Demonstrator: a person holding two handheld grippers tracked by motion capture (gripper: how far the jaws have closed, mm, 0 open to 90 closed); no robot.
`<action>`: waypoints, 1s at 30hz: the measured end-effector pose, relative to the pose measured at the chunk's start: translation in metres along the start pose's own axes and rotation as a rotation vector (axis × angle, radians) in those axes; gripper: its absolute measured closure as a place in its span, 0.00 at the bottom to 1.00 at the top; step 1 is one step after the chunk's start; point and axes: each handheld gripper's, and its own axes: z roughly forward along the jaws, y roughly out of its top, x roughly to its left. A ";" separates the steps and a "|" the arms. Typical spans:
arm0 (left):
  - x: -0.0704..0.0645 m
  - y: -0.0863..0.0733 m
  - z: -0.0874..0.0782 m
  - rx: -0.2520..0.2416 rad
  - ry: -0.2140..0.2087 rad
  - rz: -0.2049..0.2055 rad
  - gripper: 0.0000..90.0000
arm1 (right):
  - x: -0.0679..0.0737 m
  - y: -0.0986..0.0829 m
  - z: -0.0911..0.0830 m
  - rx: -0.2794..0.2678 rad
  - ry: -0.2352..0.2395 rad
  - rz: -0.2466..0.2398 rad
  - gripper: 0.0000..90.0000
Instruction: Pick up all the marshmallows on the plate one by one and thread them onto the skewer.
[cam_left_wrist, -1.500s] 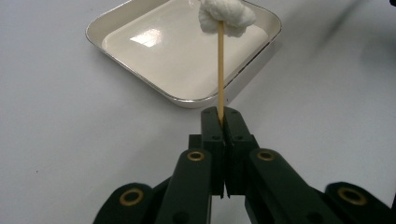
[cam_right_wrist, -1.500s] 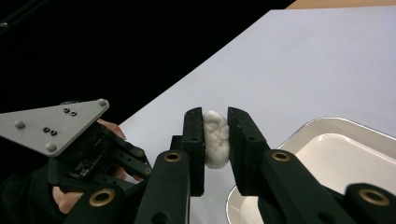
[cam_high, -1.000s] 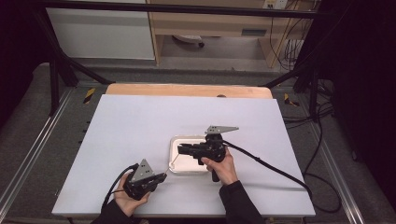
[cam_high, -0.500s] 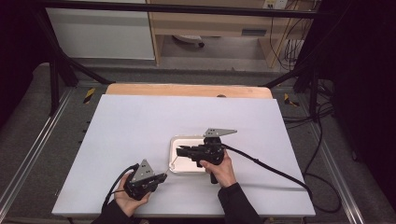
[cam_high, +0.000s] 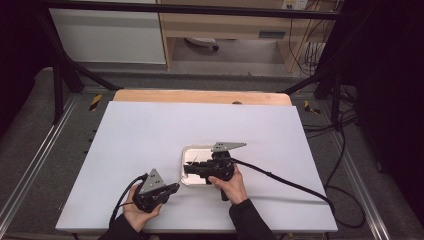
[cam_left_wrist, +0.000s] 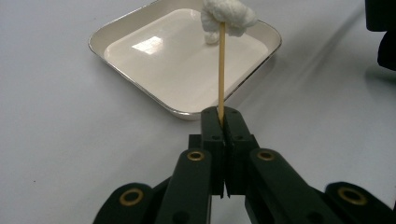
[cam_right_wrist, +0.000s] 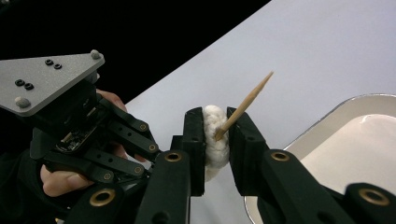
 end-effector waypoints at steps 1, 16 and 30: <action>0.000 0.000 0.001 0.007 0.004 -0.001 0.99 | 0.000 0.000 -0.001 -0.005 -0.004 -0.001 0.75; 0.009 -0.005 -0.003 0.005 0.011 -0.041 0.98 | -0.009 0.013 -0.038 0.006 -0.243 -0.146 0.17; 0.011 -0.006 -0.003 0.014 0.006 -0.046 0.98 | -0.042 -0.005 -0.034 0.174 -0.405 -0.190 0.26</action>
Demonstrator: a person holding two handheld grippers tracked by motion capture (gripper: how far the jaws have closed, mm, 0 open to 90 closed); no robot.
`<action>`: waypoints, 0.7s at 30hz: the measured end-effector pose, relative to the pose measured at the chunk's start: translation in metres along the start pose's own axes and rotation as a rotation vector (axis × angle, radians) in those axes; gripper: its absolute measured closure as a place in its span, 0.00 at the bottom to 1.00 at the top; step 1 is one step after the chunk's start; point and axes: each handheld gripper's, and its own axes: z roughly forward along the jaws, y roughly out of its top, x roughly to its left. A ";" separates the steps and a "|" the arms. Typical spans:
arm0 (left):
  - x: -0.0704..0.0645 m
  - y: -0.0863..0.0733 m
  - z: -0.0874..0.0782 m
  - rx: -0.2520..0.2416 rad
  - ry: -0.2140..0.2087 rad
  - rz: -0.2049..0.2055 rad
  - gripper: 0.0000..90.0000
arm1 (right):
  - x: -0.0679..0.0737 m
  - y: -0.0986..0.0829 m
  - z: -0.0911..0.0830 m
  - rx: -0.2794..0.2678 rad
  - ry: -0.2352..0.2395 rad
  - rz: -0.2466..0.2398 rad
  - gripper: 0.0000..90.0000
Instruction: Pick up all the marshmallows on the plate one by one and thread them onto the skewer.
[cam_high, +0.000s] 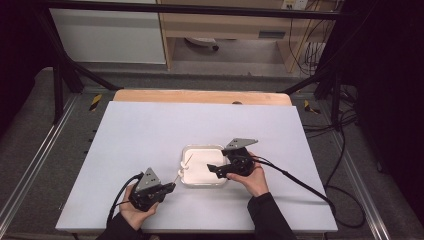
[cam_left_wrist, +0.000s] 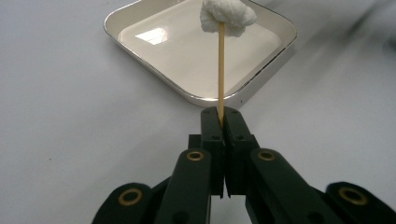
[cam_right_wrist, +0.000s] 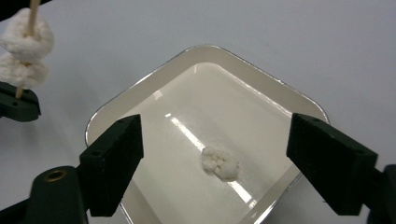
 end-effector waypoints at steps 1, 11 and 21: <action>0.000 0.000 0.000 0.000 0.000 0.000 0.98 | -0.001 -0.001 0.003 0.006 -0.002 -0.005 0.29; 0.000 0.000 0.000 0.002 -0.002 0.003 0.98 | -0.005 -0.010 0.022 0.070 -0.003 -0.015 0.50; 0.000 0.000 0.001 0.003 -0.003 0.002 0.98 | -0.006 -0.015 0.027 0.105 -0.001 -0.053 0.66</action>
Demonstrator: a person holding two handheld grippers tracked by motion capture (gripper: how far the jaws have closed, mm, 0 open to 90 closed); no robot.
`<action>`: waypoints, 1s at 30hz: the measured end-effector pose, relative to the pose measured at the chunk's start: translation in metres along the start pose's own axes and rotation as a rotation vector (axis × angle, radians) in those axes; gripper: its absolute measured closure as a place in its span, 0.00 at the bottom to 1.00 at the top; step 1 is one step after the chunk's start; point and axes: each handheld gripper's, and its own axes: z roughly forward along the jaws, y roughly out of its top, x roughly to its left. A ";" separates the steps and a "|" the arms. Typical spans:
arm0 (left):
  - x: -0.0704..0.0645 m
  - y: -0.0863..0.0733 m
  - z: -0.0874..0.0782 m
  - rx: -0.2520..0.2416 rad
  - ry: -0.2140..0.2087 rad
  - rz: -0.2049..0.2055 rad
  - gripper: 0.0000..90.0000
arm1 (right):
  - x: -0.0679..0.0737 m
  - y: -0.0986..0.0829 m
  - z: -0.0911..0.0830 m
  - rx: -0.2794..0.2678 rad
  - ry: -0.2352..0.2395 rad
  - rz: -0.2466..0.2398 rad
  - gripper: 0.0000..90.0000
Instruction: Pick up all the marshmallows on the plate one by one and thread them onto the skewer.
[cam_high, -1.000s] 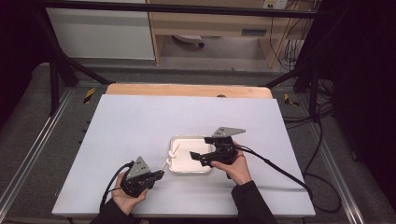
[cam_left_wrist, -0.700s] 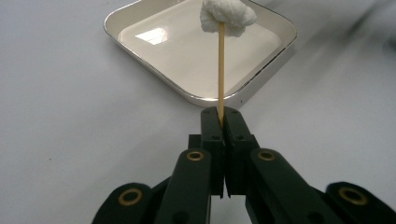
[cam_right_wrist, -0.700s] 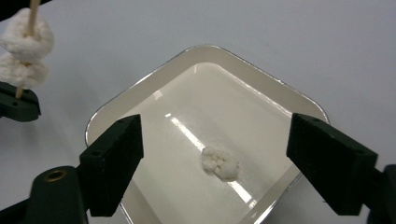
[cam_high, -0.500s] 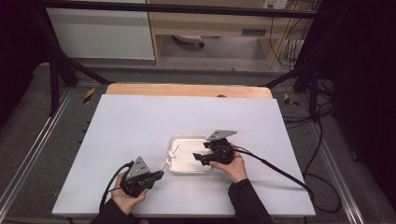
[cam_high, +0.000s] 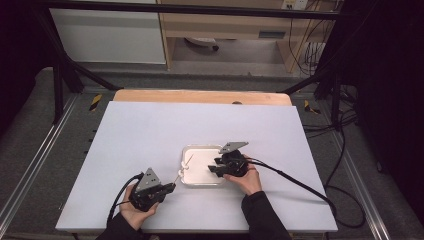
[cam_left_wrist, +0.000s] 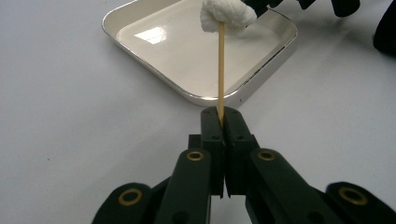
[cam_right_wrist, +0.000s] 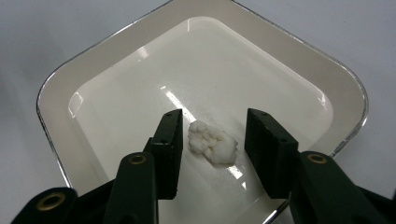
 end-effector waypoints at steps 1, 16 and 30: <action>0.000 0.000 0.000 0.000 0.000 0.000 0.98 | 0.000 0.000 0.000 0.000 -0.003 -0.007 0.67; 0.000 0.000 0.000 -0.003 0.000 0.001 0.98 | 0.003 -0.002 -0.001 -0.008 -0.007 -0.031 0.81; -0.001 0.001 0.000 -0.003 -0.004 0.006 0.98 | 0.006 0.014 -0.036 -0.131 0.079 0.013 0.83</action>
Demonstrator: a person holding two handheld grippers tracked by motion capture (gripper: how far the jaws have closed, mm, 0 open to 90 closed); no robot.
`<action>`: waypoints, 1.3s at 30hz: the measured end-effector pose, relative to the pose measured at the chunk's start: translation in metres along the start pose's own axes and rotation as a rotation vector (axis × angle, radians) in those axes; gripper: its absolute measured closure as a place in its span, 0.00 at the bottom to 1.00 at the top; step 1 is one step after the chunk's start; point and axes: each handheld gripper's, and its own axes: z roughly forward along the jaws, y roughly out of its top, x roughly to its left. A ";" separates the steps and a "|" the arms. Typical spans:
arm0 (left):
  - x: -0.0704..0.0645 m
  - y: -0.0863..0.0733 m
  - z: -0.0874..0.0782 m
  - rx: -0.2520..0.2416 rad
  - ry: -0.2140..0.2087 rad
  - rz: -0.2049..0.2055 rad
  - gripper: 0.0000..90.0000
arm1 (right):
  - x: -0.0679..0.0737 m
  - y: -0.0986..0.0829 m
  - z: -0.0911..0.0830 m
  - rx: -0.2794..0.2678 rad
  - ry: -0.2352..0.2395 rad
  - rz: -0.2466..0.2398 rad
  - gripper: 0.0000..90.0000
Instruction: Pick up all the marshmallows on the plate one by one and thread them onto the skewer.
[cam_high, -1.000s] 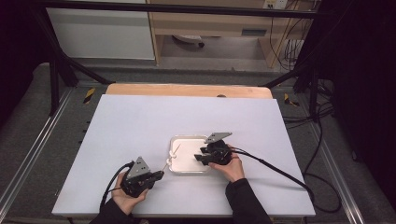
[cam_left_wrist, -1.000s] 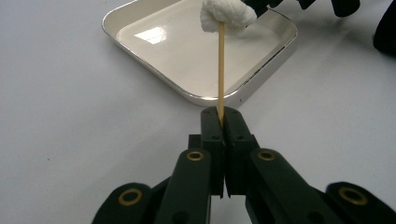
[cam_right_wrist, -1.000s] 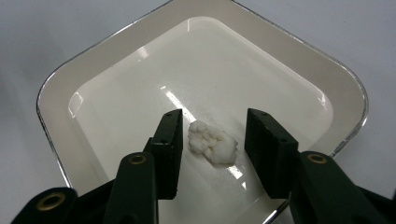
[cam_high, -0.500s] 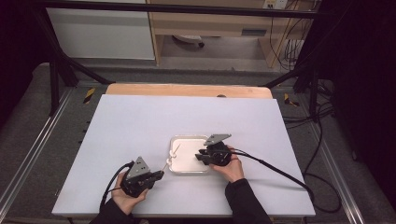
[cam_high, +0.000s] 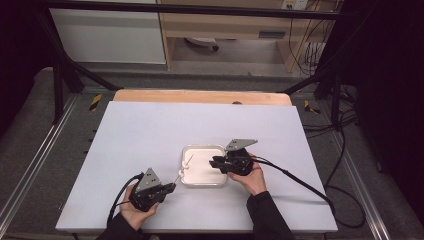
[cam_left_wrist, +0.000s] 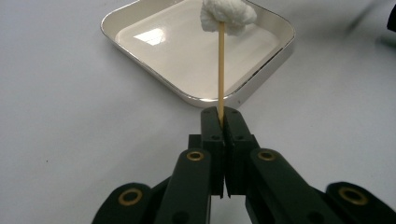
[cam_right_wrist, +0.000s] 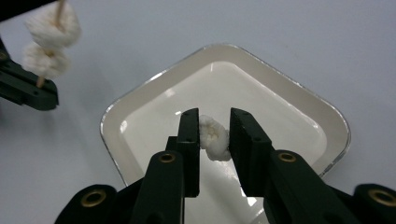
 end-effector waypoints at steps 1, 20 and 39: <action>0.000 0.000 0.000 0.000 0.000 0.001 0.98 | 0.001 0.002 -0.003 -0.013 0.011 0.006 0.83; -0.006 0.001 0.003 0.008 -0.036 0.042 0.98 | 0.008 0.027 -0.038 -0.240 0.186 0.086 0.82; -0.006 0.002 0.002 -0.001 -0.029 0.045 0.98 | 0.015 0.033 -0.019 -0.240 0.251 0.118 0.82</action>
